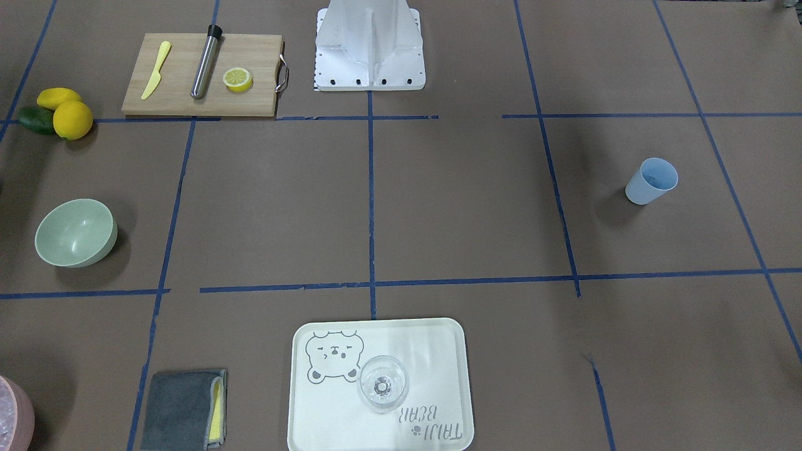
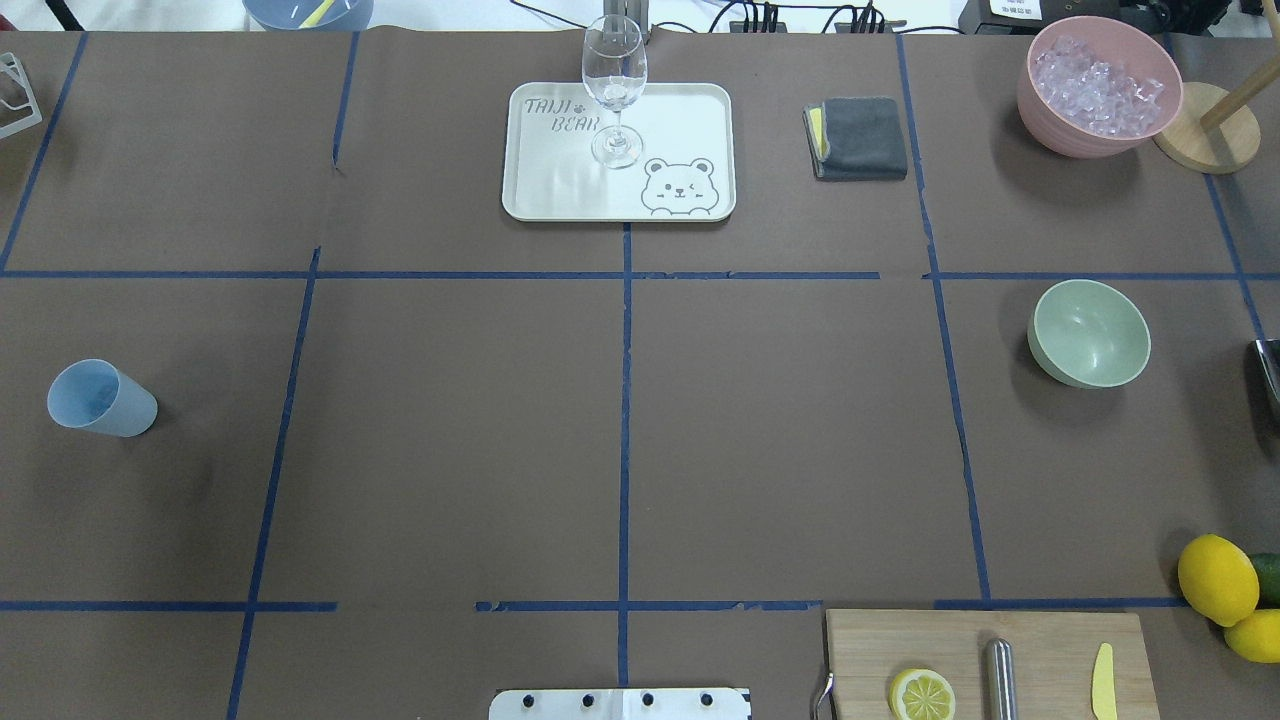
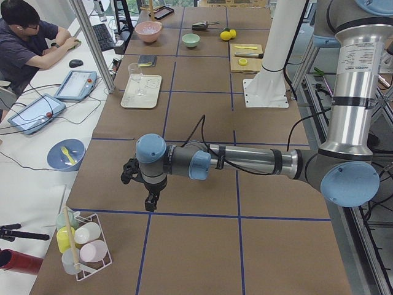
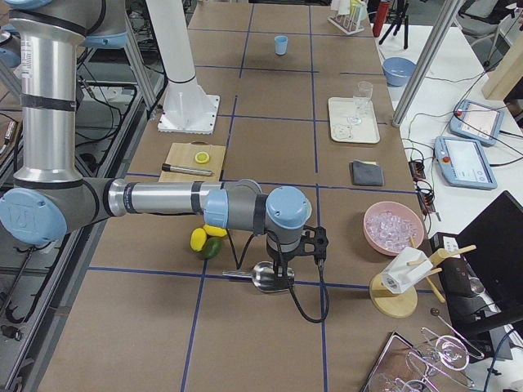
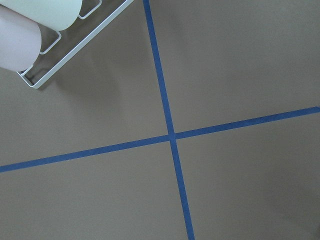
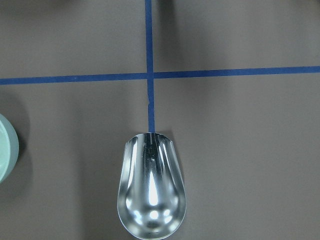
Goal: Pour ice into bowl
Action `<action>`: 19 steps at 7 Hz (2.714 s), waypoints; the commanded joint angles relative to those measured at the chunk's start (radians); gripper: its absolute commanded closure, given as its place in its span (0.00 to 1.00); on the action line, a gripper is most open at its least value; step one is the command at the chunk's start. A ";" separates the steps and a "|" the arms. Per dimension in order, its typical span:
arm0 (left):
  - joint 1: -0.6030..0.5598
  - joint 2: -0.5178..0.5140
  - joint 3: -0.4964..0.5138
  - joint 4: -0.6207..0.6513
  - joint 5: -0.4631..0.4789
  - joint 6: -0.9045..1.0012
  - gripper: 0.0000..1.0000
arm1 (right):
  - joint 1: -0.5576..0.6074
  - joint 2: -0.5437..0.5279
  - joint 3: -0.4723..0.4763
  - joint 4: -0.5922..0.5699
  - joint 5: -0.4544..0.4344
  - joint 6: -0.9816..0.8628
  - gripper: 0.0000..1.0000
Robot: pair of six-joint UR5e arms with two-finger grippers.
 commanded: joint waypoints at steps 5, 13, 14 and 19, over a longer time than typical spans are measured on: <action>0.041 -0.006 -0.272 -0.011 0.006 -0.122 0.00 | -0.052 0.163 -0.006 -0.023 0.014 0.009 0.00; 0.573 0.541 -0.518 -0.921 0.459 -0.912 0.00 | -0.402 0.082 -0.066 0.524 -0.057 0.647 0.00; 0.642 0.578 -0.518 -0.974 0.550 -0.960 0.00 | -0.454 0.076 -0.072 0.575 -0.066 0.710 0.00; 0.767 0.601 -0.516 -0.996 0.699 -1.022 0.00 | -0.571 0.081 -0.158 0.634 -0.153 0.805 0.01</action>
